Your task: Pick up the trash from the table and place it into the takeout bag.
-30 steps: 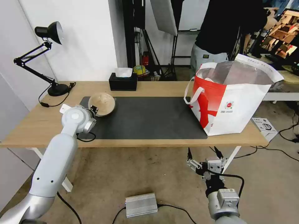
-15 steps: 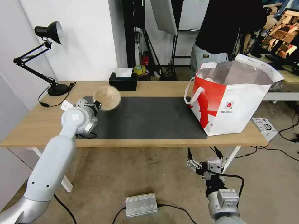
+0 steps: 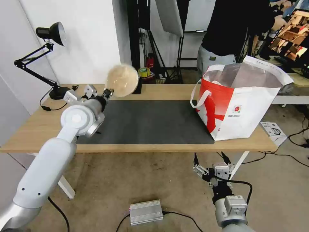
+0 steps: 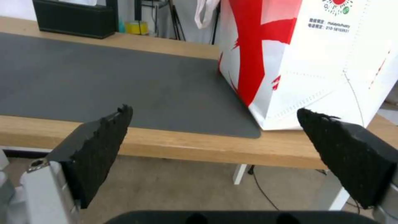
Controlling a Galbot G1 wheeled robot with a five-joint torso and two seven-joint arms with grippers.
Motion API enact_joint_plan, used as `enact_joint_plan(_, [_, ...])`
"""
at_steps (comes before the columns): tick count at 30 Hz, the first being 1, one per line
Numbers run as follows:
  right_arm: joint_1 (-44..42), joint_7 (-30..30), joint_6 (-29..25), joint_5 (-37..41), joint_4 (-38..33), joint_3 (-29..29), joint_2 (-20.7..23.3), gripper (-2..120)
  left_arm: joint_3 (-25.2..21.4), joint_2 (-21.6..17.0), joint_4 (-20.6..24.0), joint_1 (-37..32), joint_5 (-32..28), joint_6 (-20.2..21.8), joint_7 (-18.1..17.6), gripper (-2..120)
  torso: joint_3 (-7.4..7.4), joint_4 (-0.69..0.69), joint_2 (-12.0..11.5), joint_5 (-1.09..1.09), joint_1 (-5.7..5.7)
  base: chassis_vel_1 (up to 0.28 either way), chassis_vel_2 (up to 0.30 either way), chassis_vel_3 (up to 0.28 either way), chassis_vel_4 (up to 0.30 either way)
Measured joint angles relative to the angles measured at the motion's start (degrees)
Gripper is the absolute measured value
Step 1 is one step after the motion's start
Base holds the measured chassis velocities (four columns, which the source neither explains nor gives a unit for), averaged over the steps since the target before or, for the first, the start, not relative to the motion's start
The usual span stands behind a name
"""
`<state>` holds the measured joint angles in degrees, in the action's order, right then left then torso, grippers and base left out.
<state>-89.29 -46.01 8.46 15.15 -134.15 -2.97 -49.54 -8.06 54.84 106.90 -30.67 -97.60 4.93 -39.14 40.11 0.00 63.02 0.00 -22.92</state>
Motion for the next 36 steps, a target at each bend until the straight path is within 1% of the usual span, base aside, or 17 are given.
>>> enact_joint_plan(1, [0.0,0.0,0.0,0.0,0.0,0.0,0.0,100,1.42,-0.43,0.45,1.51,-0.1,-1.31,2.37,0,0.0,0.0,0.0,-0.01,0.0,0.0,0.0,0.0,0.0])
enact_joint_plan(2, [0.0,0.0,0.0,0.0,0.0,0.0,0.0,100,1.42,-0.43,0.45,1.51,-0.1,-1.31,2.37,0,0.0,0.0,0.0,-0.01,0.0,0.0,0.0,0.0,0.0])
enact_joint_plan(6, [0.0,0.0,0.0,0.0,0.0,0.0,0.0,100,5.11,-0.67,0.49,5.62,-0.19,-3.35,6.73,0,0.0,0.0,0.0,0.0,0.0,0.0,0.0,0.0,0.0])
enact_joint_plan(7, [0.0,0.0,0.0,0.0,0.0,0.0,0.0,100,5.11,-0.67,0.49,5.62,-0.19,-3.35,6.73,0,0.0,0.0,0.0,0.0,0.0,0.0,0.0,0.0,0.0])
enact_joint_plan(8, [0.0,0.0,0.0,0.0,0.0,0.0,0.0,100,6.27,-0.84,0.11,6.85,-0.3,-3.68,7.59,0,0.0,0.0,0.0,0.01,0.0,0.0,0.0,0.0,0.0])
enact_joint_plan(11, [0.0,0.0,0.0,0.0,0.0,0.0,0.0,100,10.92,-1.46,-2.18,11.27,-0.66,-4.41,9.5,0,0.0,0.0,0.0,0.0,0.0,0.0,0.0,0.0,0.0])
enact_joint_plan(13, [0.0,0.0,0.0,0.0,0.0,0.0,0.0,100,11.37,-1.49,-2.41,11.72,-0.68,-4.52,9.72,0,0.0,0.0,0.0,0.0,0.0,0.0,0.0,0.0,0.0])
enact_joint_plan(16, [0.0,0.0,0.0,0.0,0.0,0.0,0.0,100,14.96,-1.14,-4.52,15.36,-0.81,-6.44,11.92,0,0.0,0.0,0.0,0.0,0.0,0.0,0.0,0.0,0.0])
enact_joint_plan(17, [0.0,0.0,0.0,0.0,0.0,0.0,0.0,100,14.96,-1.14,-4.52,15.36,-0.81,-6.44,11.92,0,0.0,0.0,0.0,0.0,0.0,0.0,0.0,0.0,0.0])
enact_joint_plan(19, [0.0,0.0,0.0,0.0,0.0,0.0,0.0,100,16.42,-0.35,-5.74,17.16,-0.92,-7.33,12.7,0,0.0,0.0,0.0,0.01,0.0,0.0,0.0,0.0,0.0])
enact_joint_plan(22, [0.0,0.0,0.0,0.0,0.0,0.0,0.0,100,19.59,2.15,-9.05,20.81,-0.98,-8.15,13.44,0,0.0,0.0,0.0,0.0,0.0,0.0,0.0,0.0,0.0])
enact_joint_plan(23, [0.0,0.0,0.0,0.0,0.0,0.0,0.0,100,19.59,2.15,-9.05,20.81,-0.98,-8.15,13.44,0,0.0,0.0,0.0,0.0,0.0,0.0,0.0,0.0,0.0])
enact_joint_plan(26, [0.0,0.0,0.0,0.0,0.0,0.0,0.0,100,23.18,5.69,-12.74,24.67,-0.73,-8.29,13.98,0,0.0,0.0,0.0,0.01,0.0,0.0,0.0,0.0,0.0])
enact_joint_plan(27, [0.0,0.0,0.0,0.0,0.0,0.0,0.0,100,23.18,5.69,-12.74,24.67,-0.73,-8.29,13.98,0,0.0,0.0,0.0,0.01,0.0,0.0,0.0,0.0,0.0])
enact_joint_plan(30, [0.0,0.0,0.0,0.0,0.0,0.0,0.0,100,26.45,8.93,-16.11,28.45,-0.39,-8.34,14.11,0,0.0,-0.01,0.0,0.02,0.0,0.0,0.0,0.0,0.0])
enact_joint_plan(32, [0.0,0.0,0.0,0.0,0.0,0.0,0.0,100,27.16,9.61,-16.76,29.29,-0.32,-8.35,14.14,0,0.0,0.0,0.0,0.01,-0.01,0.0,0.0,0.0,0.0])
enact_joint_plan(36, [0.0,0.0,0.0,0.0,0.0,0.0,0.0,100,29.99,13.0,-20.17,33.03,-0.07,-8.35,14.68,0,0.0,0.0,0.0,0.01,0.0,0.0,0.0,0.0,0.0])
